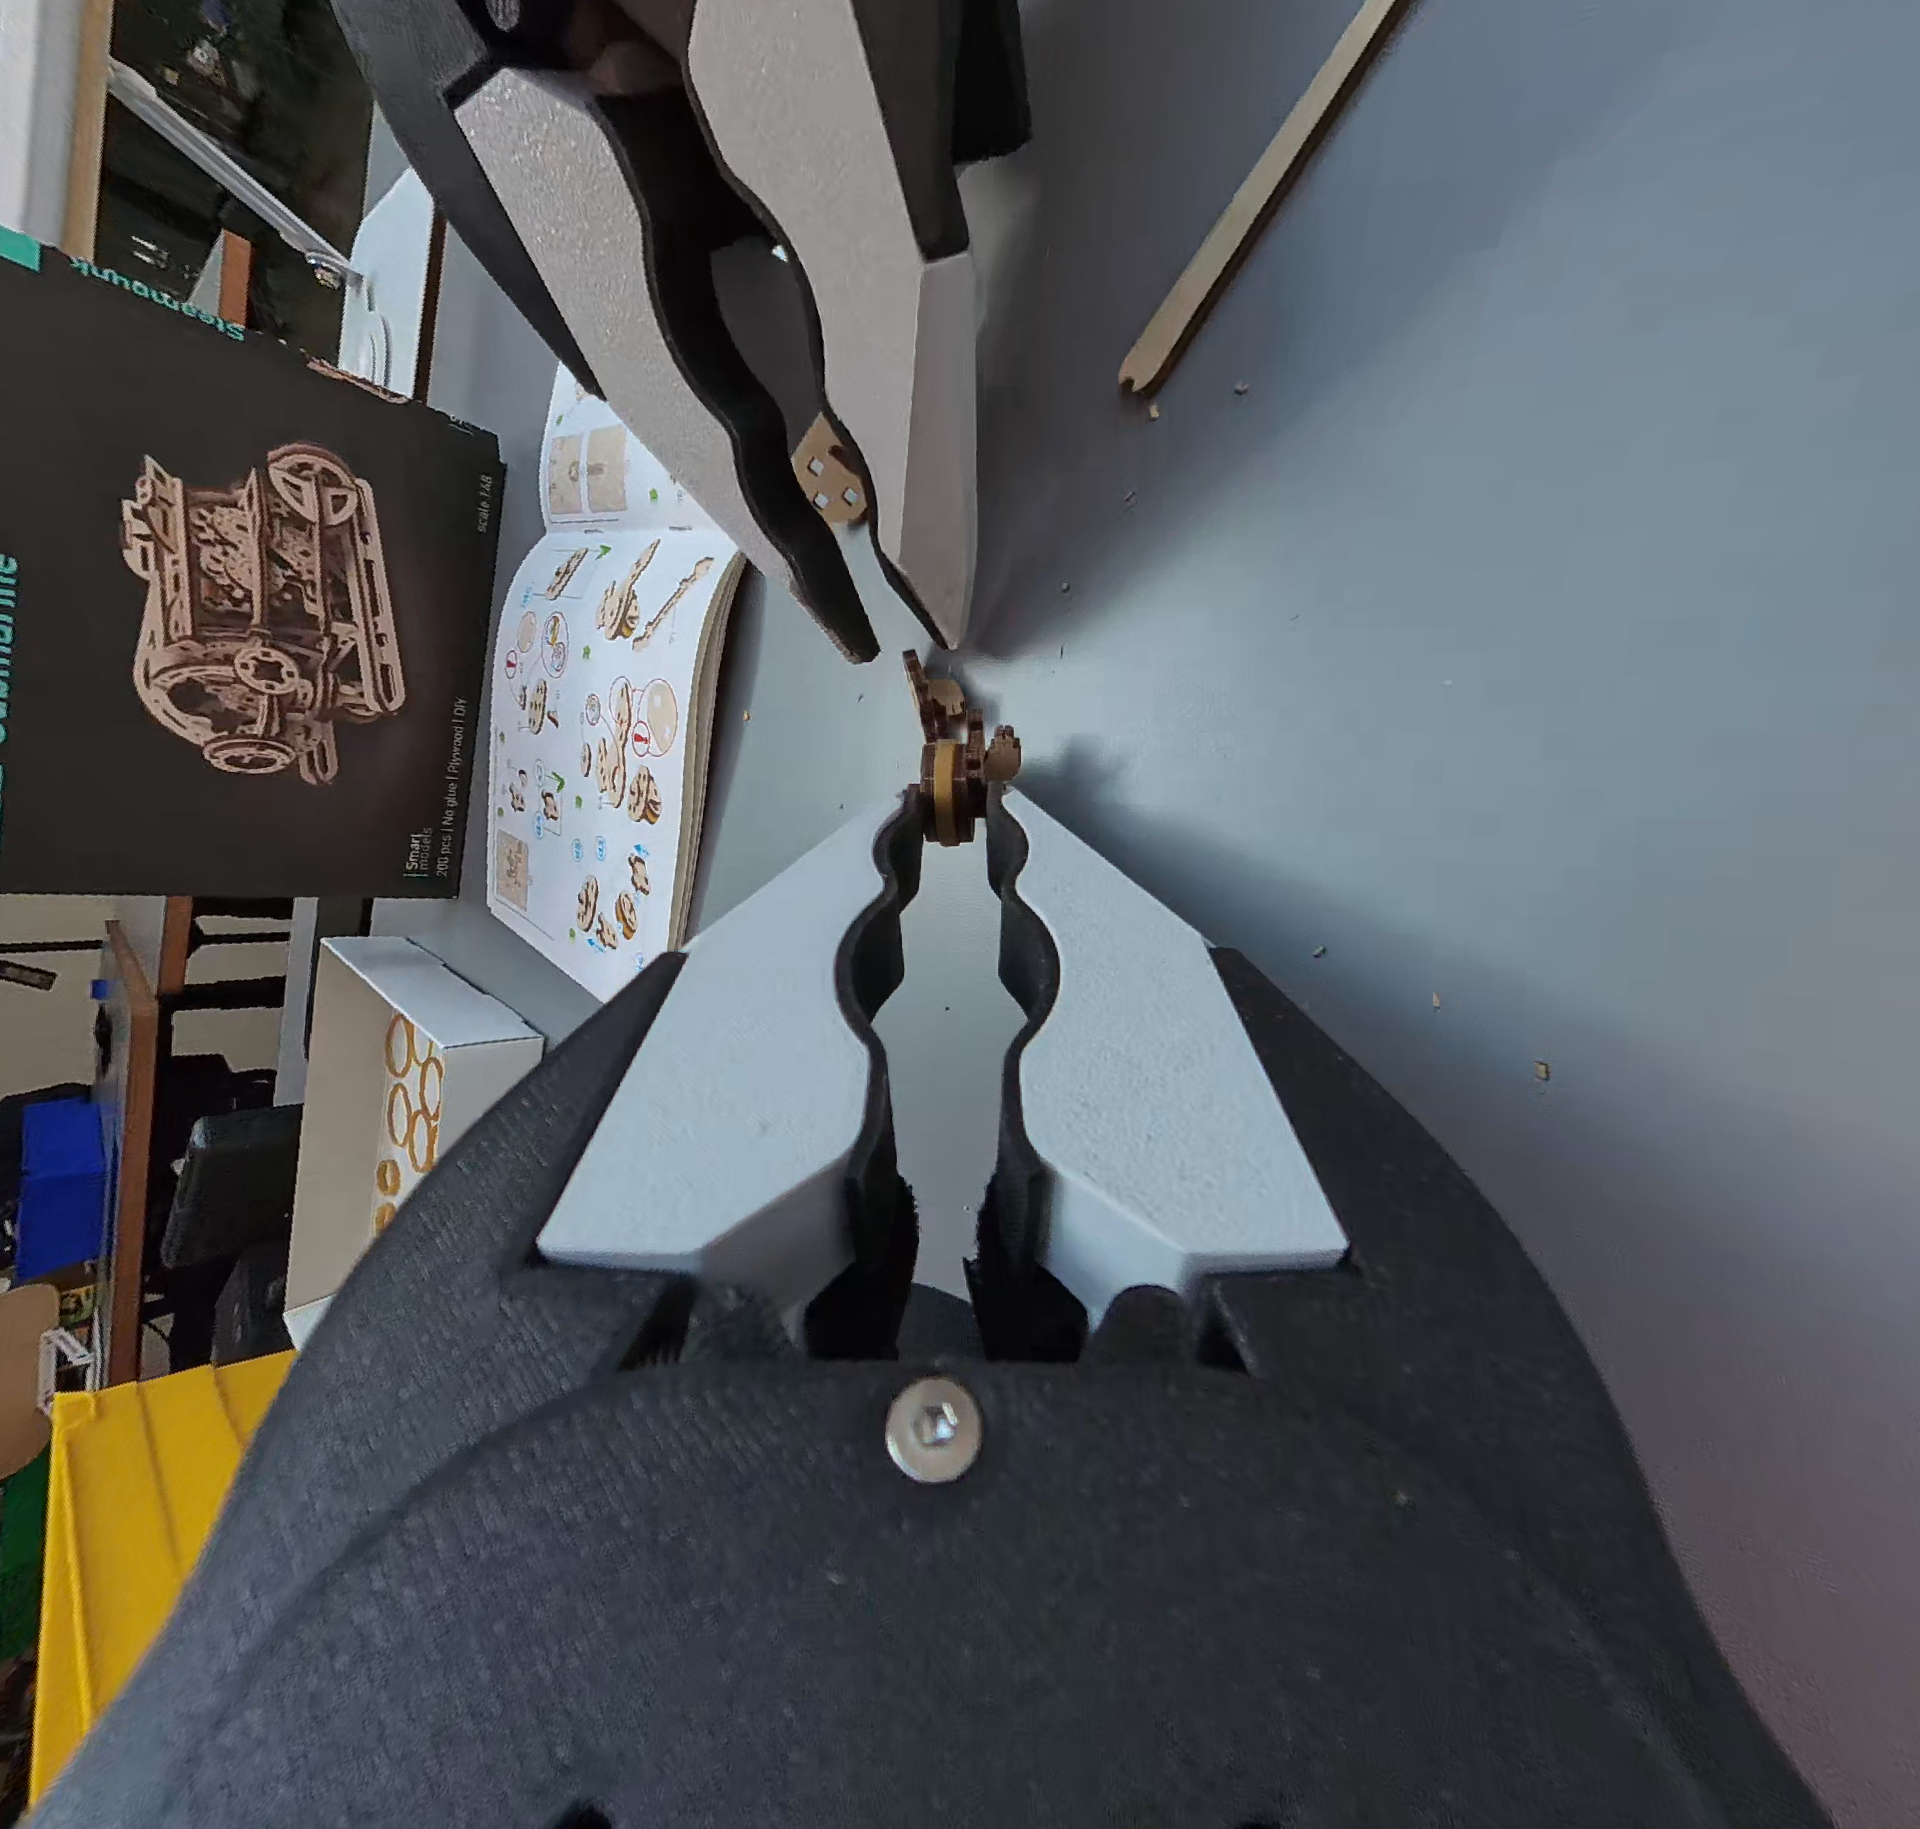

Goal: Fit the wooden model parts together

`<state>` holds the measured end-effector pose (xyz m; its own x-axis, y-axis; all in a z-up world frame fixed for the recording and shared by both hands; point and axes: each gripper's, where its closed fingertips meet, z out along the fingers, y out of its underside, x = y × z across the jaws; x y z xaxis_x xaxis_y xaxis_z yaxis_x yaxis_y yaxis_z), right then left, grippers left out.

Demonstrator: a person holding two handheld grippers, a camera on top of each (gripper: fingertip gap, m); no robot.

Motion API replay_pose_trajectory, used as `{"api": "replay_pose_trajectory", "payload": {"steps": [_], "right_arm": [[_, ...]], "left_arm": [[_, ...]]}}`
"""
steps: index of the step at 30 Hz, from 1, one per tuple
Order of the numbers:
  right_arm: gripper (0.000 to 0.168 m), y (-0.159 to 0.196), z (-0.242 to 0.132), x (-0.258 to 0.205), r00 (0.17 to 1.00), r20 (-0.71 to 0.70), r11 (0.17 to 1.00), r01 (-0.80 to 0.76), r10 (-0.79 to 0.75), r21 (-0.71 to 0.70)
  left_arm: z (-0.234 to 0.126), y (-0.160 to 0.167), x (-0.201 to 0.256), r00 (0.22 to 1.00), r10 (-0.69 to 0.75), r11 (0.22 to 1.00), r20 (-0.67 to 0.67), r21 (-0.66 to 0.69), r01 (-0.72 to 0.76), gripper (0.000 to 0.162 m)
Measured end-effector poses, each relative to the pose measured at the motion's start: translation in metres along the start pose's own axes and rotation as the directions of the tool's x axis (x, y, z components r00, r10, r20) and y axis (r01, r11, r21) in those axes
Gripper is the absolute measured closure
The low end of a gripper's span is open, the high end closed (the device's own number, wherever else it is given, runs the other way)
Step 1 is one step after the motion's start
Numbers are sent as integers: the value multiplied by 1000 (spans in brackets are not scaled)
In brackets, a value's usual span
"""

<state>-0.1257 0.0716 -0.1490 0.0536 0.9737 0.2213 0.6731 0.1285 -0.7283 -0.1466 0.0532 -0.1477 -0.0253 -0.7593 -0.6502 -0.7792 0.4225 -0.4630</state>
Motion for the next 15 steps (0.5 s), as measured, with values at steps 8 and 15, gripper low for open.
{"api": "replay_pose_trajectory", "payload": {"steps": [8,15], "right_arm": [[151,-4,12,1,994,-74,991,77,-86,-110],[156,-8,9,-7,1000,-23,996,-22,20,-83]], "left_arm": [[-1,7,2,998,-52,999,19,7,52,152],[0,4,0,996,-87,995,33,46,85,152]]}}
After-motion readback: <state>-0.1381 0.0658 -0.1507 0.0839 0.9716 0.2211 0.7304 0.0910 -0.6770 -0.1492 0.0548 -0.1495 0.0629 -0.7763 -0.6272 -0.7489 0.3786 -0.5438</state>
